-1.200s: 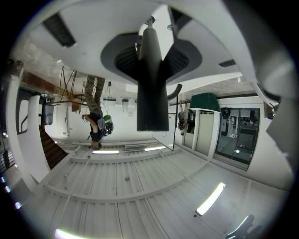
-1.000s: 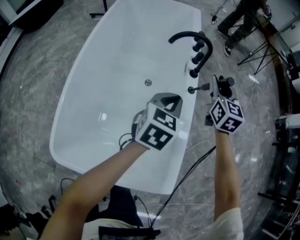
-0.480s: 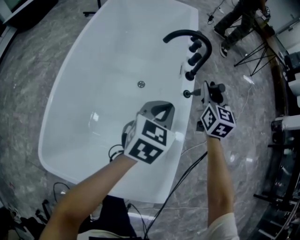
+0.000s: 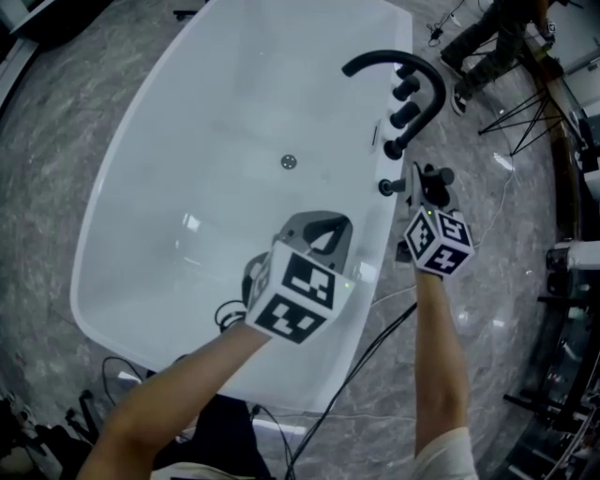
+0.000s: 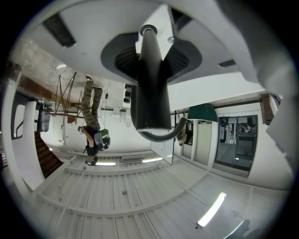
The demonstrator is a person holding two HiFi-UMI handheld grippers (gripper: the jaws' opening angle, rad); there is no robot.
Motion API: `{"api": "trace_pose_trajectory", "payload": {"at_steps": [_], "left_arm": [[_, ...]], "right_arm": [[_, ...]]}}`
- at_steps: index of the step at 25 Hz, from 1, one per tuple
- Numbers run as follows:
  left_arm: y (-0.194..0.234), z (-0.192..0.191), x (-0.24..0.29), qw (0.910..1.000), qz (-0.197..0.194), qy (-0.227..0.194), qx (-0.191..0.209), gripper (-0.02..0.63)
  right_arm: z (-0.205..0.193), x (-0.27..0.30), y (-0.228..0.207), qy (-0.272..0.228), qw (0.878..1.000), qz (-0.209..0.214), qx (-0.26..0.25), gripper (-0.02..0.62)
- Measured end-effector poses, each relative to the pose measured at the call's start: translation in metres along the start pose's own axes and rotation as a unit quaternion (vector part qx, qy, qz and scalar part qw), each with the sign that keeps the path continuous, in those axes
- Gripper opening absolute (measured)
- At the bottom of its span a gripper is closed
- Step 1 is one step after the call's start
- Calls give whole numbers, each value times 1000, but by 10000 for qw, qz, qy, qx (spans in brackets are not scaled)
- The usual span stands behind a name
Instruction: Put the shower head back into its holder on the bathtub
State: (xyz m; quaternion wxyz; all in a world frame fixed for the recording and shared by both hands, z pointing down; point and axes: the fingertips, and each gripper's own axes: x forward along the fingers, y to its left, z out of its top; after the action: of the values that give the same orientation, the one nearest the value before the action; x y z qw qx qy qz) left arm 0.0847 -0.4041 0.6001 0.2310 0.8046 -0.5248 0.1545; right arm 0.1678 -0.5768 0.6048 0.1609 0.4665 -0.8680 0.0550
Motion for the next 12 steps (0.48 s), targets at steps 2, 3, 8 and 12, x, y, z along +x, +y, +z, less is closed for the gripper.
{"api": "trace_pose_trajectory", "payload": {"at_steps": [2,3,8,12], "left_arm": [[3,-2,1,10000,15,12,-15,7],[4,-4,1,10000,24,21,-20,6],[11,-10,1,9999,104,78,-59,8],[14,-16,3,9998,125,91,-103,7]], "right_arm": [[-2,4,0,19,10000,14,-25,133],[-3,6,0,24,10000,21,-32,133],[-8,11,1,48,10000,31,-24,133],[-15,17,0,100,9999,22,-49,133]]}}
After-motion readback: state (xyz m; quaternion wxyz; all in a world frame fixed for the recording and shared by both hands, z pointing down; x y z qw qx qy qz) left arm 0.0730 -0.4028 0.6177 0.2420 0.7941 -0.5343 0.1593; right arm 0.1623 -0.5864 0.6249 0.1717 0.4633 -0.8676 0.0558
